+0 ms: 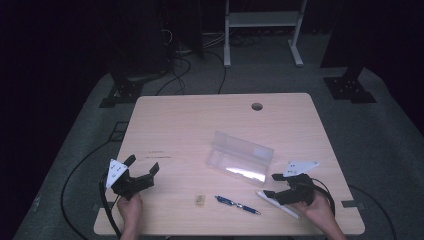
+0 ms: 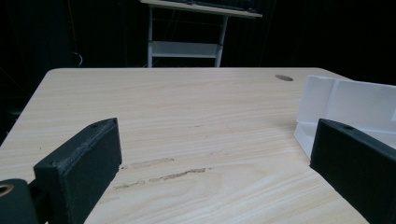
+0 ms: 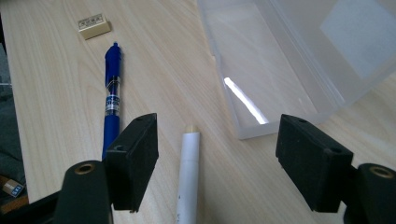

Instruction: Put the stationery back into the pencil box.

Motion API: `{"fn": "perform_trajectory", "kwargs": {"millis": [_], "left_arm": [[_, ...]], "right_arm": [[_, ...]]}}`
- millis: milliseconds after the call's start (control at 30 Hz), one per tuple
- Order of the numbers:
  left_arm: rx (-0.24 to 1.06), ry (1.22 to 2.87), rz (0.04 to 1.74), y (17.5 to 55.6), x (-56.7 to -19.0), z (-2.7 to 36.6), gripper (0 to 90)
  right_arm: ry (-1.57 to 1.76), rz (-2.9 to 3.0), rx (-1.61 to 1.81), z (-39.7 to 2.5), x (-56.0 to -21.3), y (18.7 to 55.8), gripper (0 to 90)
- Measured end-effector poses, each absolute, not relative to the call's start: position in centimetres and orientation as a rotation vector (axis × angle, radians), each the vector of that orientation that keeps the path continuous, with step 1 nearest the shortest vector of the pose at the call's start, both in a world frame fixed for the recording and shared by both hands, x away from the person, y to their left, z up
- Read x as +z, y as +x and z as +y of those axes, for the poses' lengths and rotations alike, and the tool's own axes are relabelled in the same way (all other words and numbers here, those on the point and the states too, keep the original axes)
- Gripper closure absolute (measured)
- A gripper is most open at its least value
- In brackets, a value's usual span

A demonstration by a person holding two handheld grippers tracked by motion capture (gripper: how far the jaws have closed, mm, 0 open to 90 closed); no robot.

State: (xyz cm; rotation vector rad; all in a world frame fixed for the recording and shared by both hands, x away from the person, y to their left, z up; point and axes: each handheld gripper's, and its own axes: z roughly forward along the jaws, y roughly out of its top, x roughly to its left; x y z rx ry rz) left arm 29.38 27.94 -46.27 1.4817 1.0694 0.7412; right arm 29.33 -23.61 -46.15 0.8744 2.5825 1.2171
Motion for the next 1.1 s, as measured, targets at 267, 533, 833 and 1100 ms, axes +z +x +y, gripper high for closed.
{"fn": "perform_trajectory", "kwargs": {"millis": [267,533,833,1100], "left_arm": [[0.756,1.476,1.070,29.2,-46.2,28.1,1.1],[0.758,1.488,1.065,29.3,-46.2,27.9,1.1],[0.759,1.489,1.063,29.3,-46.2,27.8,1.1],[0.762,1.475,1.061,29.1,-46.0,28.1,1.1]], "right_arm": [[0.892,2.600,1.198,-24.2,-46.7,28.5,29.9],[0.887,2.598,1.156,-24.7,-47.0,27.2,33.8],[0.869,2.582,1.132,-25.0,-47.1,25.9,43.5],[0.850,2.592,1.113,-24.8,-47.4,25.5,51.8]]}}
